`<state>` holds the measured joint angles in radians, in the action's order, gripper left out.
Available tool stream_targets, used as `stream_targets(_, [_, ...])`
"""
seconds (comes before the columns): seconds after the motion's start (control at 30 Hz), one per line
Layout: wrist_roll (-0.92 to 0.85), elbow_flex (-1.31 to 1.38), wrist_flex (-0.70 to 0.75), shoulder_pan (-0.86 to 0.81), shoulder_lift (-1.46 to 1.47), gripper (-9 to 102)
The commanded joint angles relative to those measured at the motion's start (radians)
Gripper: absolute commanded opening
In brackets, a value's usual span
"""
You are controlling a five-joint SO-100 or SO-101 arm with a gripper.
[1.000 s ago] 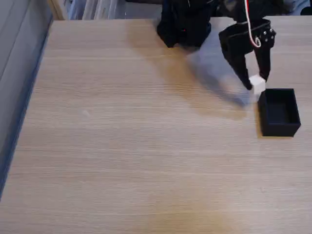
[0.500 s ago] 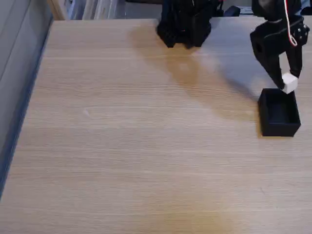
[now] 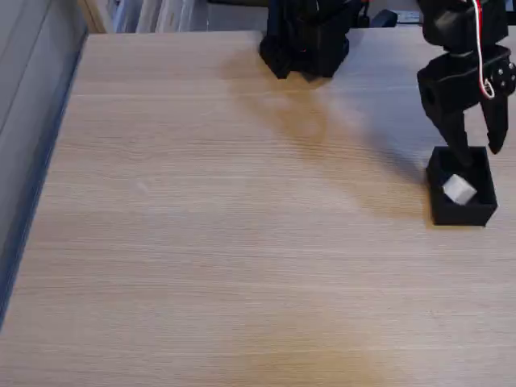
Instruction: Pick a white block and place it in the black box.
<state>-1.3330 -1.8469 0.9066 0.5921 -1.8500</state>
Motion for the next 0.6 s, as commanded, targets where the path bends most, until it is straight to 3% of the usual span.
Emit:
stream_targets(0.0, [0.002,0.038,-0.005,-0.009,-0.011,17])
stream_targets(0.33, [-0.100,-0.087,0.058,-0.055,-0.161,0])
stream_targets(0.57, [-0.133,-0.348,0.046,-0.195,-0.379,0])
